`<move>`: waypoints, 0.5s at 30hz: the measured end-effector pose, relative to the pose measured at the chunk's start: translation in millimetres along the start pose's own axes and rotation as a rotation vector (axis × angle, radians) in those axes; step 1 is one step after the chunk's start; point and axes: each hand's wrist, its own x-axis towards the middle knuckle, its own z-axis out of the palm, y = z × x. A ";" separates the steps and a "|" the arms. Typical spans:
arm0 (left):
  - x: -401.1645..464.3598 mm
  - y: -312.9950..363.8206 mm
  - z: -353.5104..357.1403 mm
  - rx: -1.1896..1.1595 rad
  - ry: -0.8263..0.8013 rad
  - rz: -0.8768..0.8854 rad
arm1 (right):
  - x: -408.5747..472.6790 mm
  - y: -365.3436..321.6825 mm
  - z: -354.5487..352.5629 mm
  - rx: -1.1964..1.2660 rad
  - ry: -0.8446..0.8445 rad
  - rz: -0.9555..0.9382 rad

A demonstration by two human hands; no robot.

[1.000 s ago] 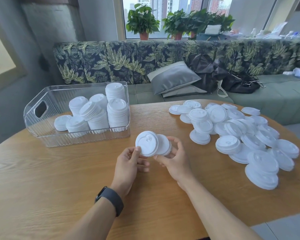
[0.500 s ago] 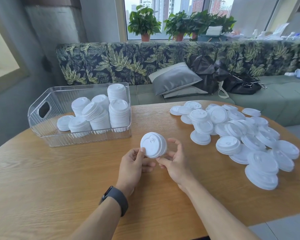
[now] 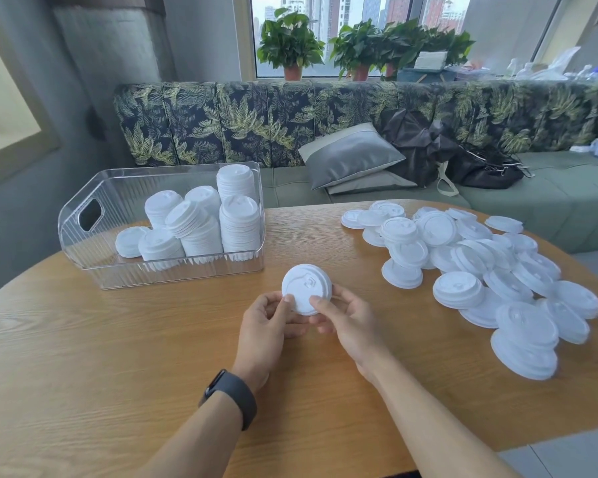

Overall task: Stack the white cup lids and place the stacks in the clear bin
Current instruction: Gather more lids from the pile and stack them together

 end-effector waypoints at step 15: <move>-3.2 7.3 3.0 0.103 -0.039 0.021 | 2.4 3.9 -13.1 -0.014 -0.003 0.013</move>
